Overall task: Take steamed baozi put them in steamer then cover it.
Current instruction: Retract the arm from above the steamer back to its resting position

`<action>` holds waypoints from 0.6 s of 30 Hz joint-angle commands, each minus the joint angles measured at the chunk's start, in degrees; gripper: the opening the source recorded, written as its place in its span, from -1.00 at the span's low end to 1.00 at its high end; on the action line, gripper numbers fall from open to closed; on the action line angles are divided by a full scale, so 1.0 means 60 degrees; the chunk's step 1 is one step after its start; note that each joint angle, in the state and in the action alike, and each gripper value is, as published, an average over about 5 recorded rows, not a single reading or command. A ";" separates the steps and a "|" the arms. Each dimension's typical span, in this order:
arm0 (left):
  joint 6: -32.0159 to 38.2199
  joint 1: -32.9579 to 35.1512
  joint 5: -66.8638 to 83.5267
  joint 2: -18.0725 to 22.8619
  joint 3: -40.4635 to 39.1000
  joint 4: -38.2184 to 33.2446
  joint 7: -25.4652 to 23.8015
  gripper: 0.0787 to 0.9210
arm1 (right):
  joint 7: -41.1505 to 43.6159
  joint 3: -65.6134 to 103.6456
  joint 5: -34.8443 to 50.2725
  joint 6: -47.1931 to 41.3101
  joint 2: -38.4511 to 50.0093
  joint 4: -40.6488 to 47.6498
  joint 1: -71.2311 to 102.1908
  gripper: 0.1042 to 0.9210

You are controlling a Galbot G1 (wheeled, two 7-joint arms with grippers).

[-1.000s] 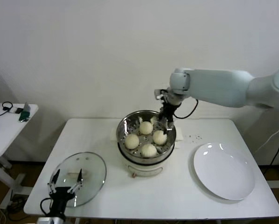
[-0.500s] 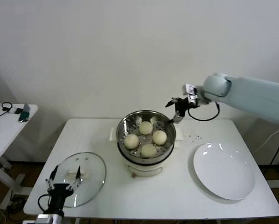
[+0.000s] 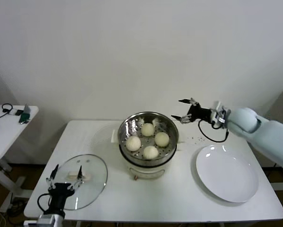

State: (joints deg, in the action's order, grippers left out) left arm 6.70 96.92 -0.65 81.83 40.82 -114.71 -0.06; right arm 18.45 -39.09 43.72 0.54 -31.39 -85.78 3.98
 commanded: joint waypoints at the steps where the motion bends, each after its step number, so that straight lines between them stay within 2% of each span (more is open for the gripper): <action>1: -0.0327 0.0082 -0.1708 0.0081 0.0211 -0.0387 0.0037 0.77 | -0.1502 0.7117 -0.0893 0.0197 0.0016 -0.1205 0.6895 0.76; 8: -0.0650 0.0058 -0.4169 0.0091 0.0433 -0.0599 0.0228 0.77 | -0.1938 0.9827 -0.1526 -0.0352 -0.1741 -0.1877 0.9703 0.76; 14: -0.1741 0.0119 -0.7518 -0.0016 0.0444 -0.0945 0.0603 0.77 | -0.2058 1.1391 -0.1676 -0.0642 -0.3117 -0.2663 1.1382 0.76; 18: -0.2517 0.0292 -0.9904 -0.0158 0.0357 -0.1182 0.0377 0.77 | -0.1847 1.2112 -0.1667 -0.0763 -0.3834 -0.3245 1.2317 0.76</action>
State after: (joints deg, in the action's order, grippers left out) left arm 1.13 97.64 -25.29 81.89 42.97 -119.01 1.90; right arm 8.84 11.60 35.90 -1.98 -42.58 -97.21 54.11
